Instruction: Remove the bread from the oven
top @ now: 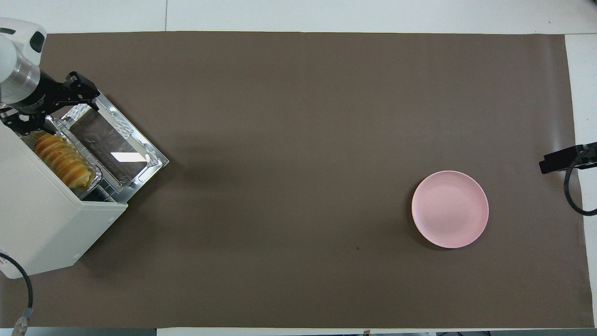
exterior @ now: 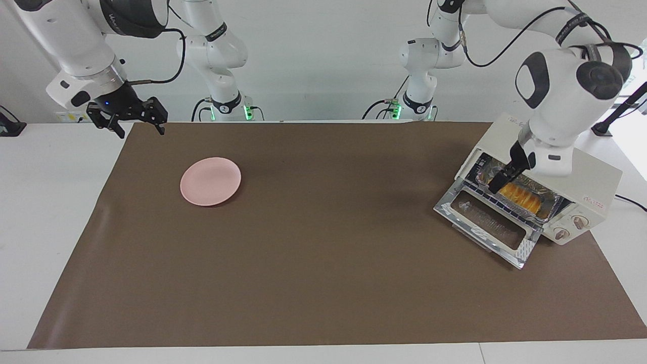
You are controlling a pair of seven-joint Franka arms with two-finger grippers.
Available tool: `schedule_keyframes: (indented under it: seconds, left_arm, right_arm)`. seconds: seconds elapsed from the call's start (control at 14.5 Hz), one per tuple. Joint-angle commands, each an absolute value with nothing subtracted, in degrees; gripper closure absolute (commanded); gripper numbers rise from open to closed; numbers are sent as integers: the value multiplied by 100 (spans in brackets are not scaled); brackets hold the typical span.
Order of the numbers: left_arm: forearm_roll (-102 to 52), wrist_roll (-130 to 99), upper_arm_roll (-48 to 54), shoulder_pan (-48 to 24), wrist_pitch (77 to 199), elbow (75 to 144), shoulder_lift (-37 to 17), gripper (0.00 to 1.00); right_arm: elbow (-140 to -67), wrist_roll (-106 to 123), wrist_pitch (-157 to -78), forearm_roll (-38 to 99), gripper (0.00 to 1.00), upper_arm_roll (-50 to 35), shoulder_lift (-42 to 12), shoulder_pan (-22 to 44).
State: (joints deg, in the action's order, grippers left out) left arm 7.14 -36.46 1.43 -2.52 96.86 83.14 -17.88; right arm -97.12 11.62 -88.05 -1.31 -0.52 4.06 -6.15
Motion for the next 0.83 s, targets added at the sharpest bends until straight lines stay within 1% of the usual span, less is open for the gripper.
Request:
schedule_keyframes:
  seconds: [0.0,0.14,0.28,0.62,0.76]
  left_arm:
    - [1106,-4024,80,-158,10315,8399,-2092,0]
    - [1300,-4157,18,-150,11123,9224,-1812,0]
    - [1441,-4131,-70,-149,11538,9789,-1601,0]
    - [1441,-4140,-70,-71,11724,10440,-1345,0]
    - [1441,-4157,-70,-53,11995,10808,-1205,0]
  right_arm:
    - [-9738,1195,-8763,-149,0,-97,475,-659]
    - [-9738,1204,-8676,-149,0,-88,475,-712]
    - [-9738,1204,-8648,-149,0,-79,475,-712]
    - [-9738,1195,-8640,-149,0,-88,483,-703]
    - [-9738,1204,-8640,-149,0,-79,475,-703]
